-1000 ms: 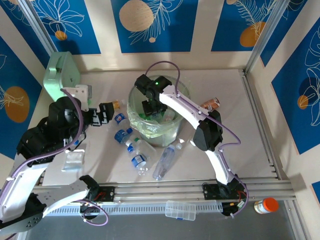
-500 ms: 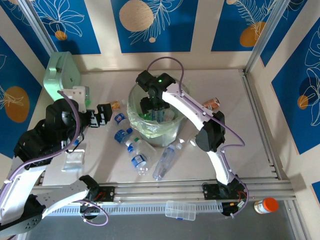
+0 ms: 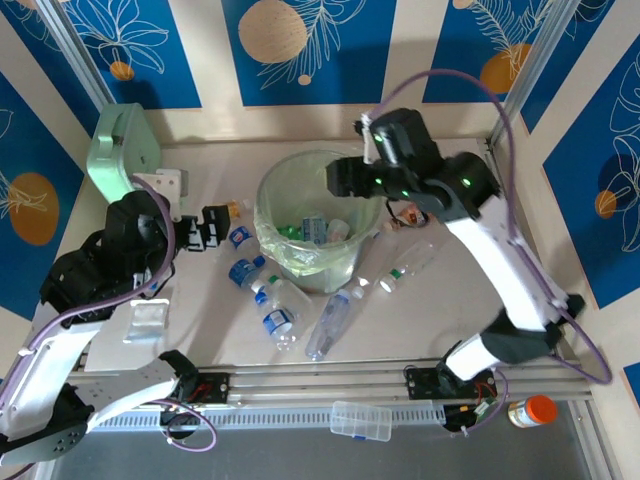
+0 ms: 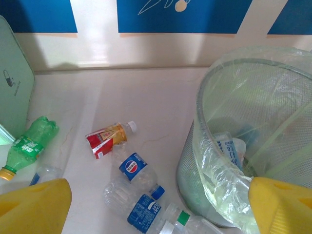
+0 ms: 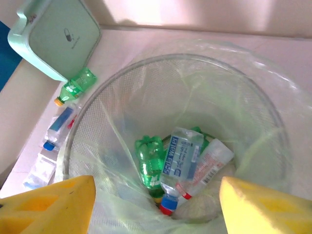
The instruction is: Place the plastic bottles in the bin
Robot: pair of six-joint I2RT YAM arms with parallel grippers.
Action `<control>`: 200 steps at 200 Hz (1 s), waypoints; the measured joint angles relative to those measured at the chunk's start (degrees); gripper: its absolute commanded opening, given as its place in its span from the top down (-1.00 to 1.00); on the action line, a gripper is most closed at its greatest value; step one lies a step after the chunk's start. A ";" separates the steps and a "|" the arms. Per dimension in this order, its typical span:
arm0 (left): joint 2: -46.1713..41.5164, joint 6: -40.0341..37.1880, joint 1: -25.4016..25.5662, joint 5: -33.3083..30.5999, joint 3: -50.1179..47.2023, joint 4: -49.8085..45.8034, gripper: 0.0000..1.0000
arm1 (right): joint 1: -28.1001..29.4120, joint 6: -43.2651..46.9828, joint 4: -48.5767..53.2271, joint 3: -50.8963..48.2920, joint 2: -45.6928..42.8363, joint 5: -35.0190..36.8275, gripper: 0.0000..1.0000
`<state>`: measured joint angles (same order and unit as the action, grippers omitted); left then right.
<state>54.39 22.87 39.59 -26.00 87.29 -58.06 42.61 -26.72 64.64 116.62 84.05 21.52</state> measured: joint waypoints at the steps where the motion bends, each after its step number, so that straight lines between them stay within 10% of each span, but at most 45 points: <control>1: 0.11 0.07 0.00 -0.02 0.00 -0.09 -0.86 | -0.02 -0.09 -0.02 -0.31 -0.33 0.09 -0.37; 92: 12.44 14.38 -18.75 10.08 -1.66 -6.58 -0.88 | -22.53 -9.38 1.31 -31.04 -27.93 -5.20 -0.35; 200: 23.56 42.71 -46.38 12.39 -15.32 -7.26 -0.99 | -22.73 -8.04 4.00 -35.10 -28.50 -18.60 -0.37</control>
<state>77.95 65.58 -6.79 -13.61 71.96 -65.32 19.88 -34.76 68.64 81.52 55.55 2.92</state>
